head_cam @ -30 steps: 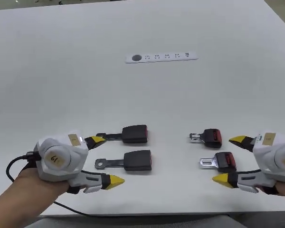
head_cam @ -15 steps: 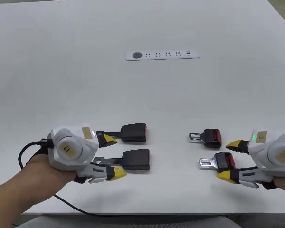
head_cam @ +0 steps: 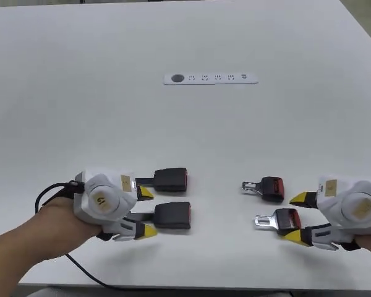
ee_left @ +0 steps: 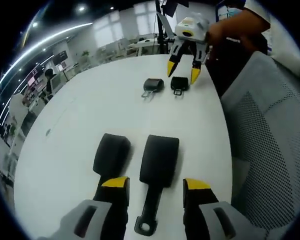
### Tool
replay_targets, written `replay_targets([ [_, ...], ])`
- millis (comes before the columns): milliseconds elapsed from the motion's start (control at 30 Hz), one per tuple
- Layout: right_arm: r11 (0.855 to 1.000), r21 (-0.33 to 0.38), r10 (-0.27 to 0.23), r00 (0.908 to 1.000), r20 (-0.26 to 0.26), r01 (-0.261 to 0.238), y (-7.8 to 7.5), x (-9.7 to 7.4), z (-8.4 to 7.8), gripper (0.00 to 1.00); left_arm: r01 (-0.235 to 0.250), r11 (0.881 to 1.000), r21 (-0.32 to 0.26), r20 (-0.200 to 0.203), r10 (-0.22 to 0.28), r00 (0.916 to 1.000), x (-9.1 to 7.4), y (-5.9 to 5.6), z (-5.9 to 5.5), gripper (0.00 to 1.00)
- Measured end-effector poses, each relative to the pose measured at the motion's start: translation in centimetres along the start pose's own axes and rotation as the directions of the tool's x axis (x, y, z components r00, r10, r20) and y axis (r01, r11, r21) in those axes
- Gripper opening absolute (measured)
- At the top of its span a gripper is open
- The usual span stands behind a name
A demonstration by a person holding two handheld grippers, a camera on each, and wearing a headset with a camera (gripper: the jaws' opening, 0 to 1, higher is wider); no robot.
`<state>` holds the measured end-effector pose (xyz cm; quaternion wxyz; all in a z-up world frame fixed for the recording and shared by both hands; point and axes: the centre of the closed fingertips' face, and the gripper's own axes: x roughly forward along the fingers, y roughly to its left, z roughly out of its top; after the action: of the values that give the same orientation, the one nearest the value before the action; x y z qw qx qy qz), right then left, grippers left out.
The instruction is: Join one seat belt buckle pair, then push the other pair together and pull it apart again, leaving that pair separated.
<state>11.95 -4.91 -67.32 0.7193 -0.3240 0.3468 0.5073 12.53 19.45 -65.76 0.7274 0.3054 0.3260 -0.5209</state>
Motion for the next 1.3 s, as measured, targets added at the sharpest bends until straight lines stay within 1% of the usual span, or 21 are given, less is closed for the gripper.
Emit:
replay_targets([
  [100, 1.0, -0.02, 0.012, 0.9998, -0.014, -0.012, -0.1, 0.2, -0.1, 0.39, 0.011, 1.0, 0.01, 0.001, -0.011, 0.9999, 0.5, 0.3, 0.1, 0.44],
  [167, 0.999, -0.029, 0.024, 0.9993, -0.029, -0.025, -0.2, 0.4, -0.6, 0.38, 0.026, 0.999, 0.024, -0.008, -0.026, 0.9996, 0.7, 0.0, 0.3, 0.44],
  [200, 0.999, -0.039, 0.028, 0.9987, -0.042, -0.03, -0.3, 0.6, -0.9, 0.38, 0.03, 0.999, 0.028, -0.009, -0.029, 0.9995, 0.9, 0.1, 0.2, 0.43],
  [267, 0.998, -0.044, 0.04, 0.9979, -0.051, -0.043, -0.2, 0.7, -1.2, 0.36, 0.031, 1.0, 0.002, 0.0, -0.031, 0.9995, 1.0, 0.2, 0.5, 0.42],
  [333, 0.998, -0.036, 0.056, 0.997, -0.053, -0.058, -0.1, 0.8, -1.3, 0.35, 0.035, 0.999, 0.0, 0.008, -0.035, 0.9994, 1.1, -0.1, 0.9, 0.42],
  [400, 0.997, -0.027, 0.064, 0.9969, -0.046, -0.066, 0.0, 0.7, -1.1, 0.35, 0.044, 0.999, 0.01, -0.003, -0.044, 0.999, 1.2, -0.4, 1.0, 0.42],
  [467, 0.997, -0.028, 0.074, 0.9962, -0.045, -0.075, -0.1, 0.8, -1.0, 0.35, 0.047, 0.998, 0.033, -0.035, -0.046, 0.9983, 1.5, -0.3, 0.5, 0.41],
  [500, 0.996, -0.023, 0.08, 0.9955, -0.051, -0.081, -0.1, 1.0, -1.0, 0.35, 0.045, 0.999, 0.028, -0.042, -0.044, 0.9981, 1.6, -0.3, 0.4, 0.41],
  [600, 0.995, -0.02, 0.094, 0.9941, -0.053, -0.095, -0.2, 1.2, -0.9, 0.35, 0.053, 0.999, 0.012, -0.028, -0.052, 0.9982, 1.7, -0.5, 0.7, 0.4],
  [733, 0.992, -0.054, 0.108, 0.9916, -0.07, -0.112, -0.1, 1.4, -1.0, 0.35, 0.081, 0.996, 0.031, -0.042, -0.08, 0.996, 2.3, -1.1, 0.5, 0.38],
  [800, 0.993, -0.057, 0.103, 0.9913, -0.082, -0.108, -0.3, 1.6, -1.2, 0.35, 0.085, 0.993, 0.077, -0.081, -0.078, 0.9937, 2.4, -1.1, 0.0, 0.39],
  [833, 0.992, -0.078, 0.093, 0.9912, -0.094, -0.1, -0.4, 1.5, -1.2, 0.35, 0.083, 0.994, 0.068, -0.081, -0.078, 0.9937, 2.4, -1.0, 0.1, 0.38],
  [867, 0.991, -0.073, 0.103, 0.9908, -0.088, -0.109, -0.3, 1.5, -1.0, 0.35, 0.083, 0.994, 0.075, -0.106, -0.075, 0.9916, 2.5, -0.9, -0.2, 0.38],
  [900, 0.991, -0.072, 0.107, 0.9899, -0.093, -0.114, -0.3, 1.4, -1.1, 0.35, 0.083, 0.992, 0.098, -0.122, -0.071, 0.99, 2.5, -0.8, -0.3, 0.37],
  [967, 0.989, -0.081, 0.116, 0.9886, -0.095, -0.124, -0.2, 1.4, -1.0, 0.34, 0.084, 0.99, 0.114, -0.136, -0.068, 0.9883, 2.6, -0.8, -0.3, 0.35],
  [1000, 0.988, -0.083, 0.121, 0.988, -0.096, -0.129, -0.2, 1.5, -1.0, 0.34, 0.075, 0.988, 0.134, -0.147, -0.055, 0.9876, 2.6, -0.6, -0.3, 0.33],
  [1033, 0.988, -0.082, 0.126, 0.9873, -0.097, -0.134, -0.3, 1.6, -1.1, 0.34, 0.061, 0.987, 0.148, -0.152, -0.038, 0.9877, 2.6, -0.2, -0.4, 0.32],
  [1067, 0.987, -0.084, 0.129, 0.9868, -0.097, -0.137, -0.3, 1.6, -1.1, 0.34, 0.071, 0.99, 0.123, -0.153, -0.052, 0.9869, 2.6, -0.5, -0.3, 0.32],
  [1200, 0.986, -0.079, 0.138, 0.9857, -0.096, -0.146, -0.2, 1.7, -1.2, 0.34, 0.086, 0.982, 0.17, -0.159, -0.059, 0.9855, 2.8, -0.5, -0.6, 0.32],
  [1267, 0.986, -0.074, 0.143, 0.9853, -0.094, -0.15, -0.1, 1.7, -1.1, 0.34, 0.098, 0.974, 0.205, -0.178, -0.061, 0.9822, 3.0, -0.4, -0.9, 0.32],
  [1300, 0.986, -0.074, 0.145, 0.9851, -0.093, -0.152, -0.1, 1.7, -1.2, 0.34, 0.104, 0.975, 0.194, -0.175, -0.07, 0.982, 3.0, -0.3, -0.8, 0.32],
])
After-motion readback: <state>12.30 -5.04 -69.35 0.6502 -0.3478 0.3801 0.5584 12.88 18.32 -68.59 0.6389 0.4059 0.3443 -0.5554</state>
